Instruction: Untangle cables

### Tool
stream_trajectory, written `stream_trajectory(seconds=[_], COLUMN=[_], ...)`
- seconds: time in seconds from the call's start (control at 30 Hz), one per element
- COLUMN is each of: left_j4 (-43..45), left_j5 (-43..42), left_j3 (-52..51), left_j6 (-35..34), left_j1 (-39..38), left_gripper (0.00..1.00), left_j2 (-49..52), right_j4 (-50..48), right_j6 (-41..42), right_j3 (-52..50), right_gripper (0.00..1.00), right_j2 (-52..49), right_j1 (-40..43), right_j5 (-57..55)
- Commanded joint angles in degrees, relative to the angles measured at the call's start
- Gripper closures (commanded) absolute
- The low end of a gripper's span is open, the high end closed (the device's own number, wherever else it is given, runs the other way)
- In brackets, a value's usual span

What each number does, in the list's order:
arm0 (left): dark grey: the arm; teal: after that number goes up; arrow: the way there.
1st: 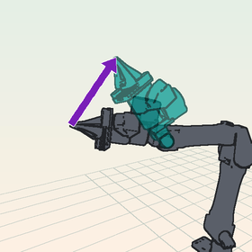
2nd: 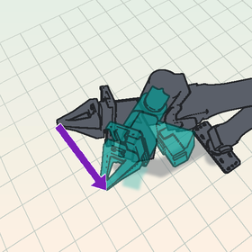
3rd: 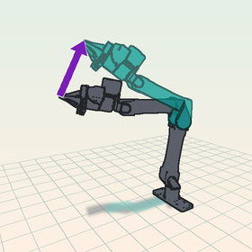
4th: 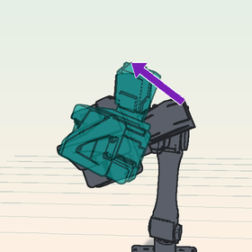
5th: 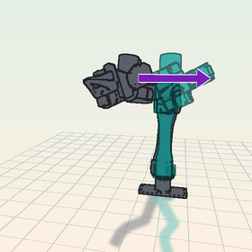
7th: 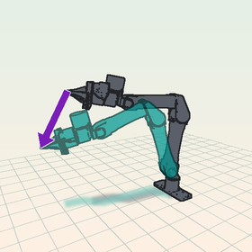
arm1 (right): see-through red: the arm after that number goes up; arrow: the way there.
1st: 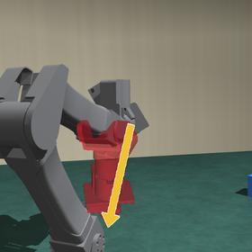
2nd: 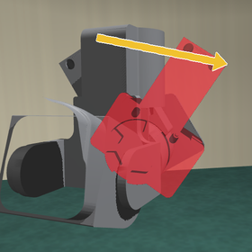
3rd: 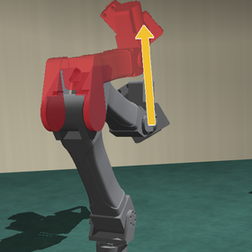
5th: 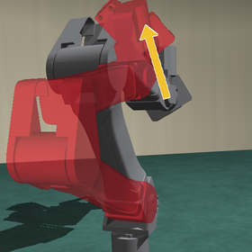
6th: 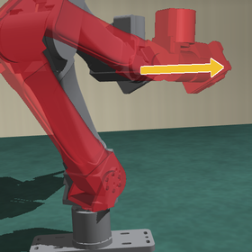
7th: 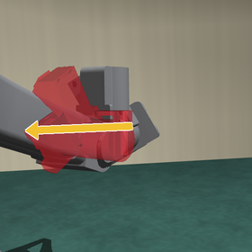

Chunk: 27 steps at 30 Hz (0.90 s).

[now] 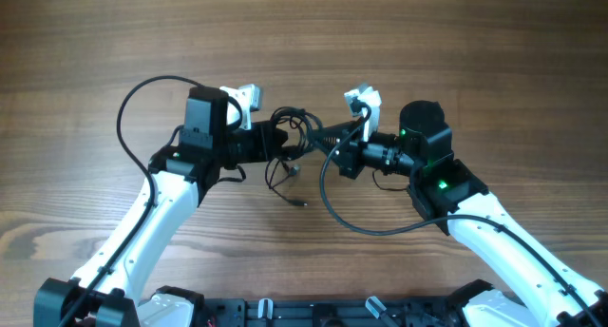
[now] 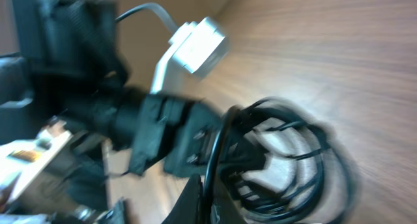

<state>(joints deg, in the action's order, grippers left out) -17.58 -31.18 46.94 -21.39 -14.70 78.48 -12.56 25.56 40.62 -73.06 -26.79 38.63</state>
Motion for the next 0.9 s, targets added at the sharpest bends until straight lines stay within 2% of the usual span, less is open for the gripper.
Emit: stream_trajectory(seconds=[0.0,0.3,0.57,0.87], left_j4=[-2.6,-2.4,-2.4,0.7], left_j5=[3.9,3.6,3.6,3.6], left_j3=[0.2,0.2,0.2,0.2], left_j6=[1.7,-4.8,-5.2,-13.8], left_j1=[-0.2,-0.5,-3.9,-3.9], left_gripper=[0.96,0.96,0.96,0.96], left_j2=[-1.2,-1.2,-1.2,-1.2], right_j4=[-0.4,3.1,2.5,3.2], right_j6=[1.6,1.4,1.4,1.4], right_j3=[0.2,0.2,0.2,0.2], right_gripper=[0.96,0.95,0.96,0.96], right_j2=[1.0,-0.6,-2.6,-5.9], right_j1=[0.3,0.1,-3.9,-4.9], right_j5=[-10.9,-16.6,-16.7,-16.6])
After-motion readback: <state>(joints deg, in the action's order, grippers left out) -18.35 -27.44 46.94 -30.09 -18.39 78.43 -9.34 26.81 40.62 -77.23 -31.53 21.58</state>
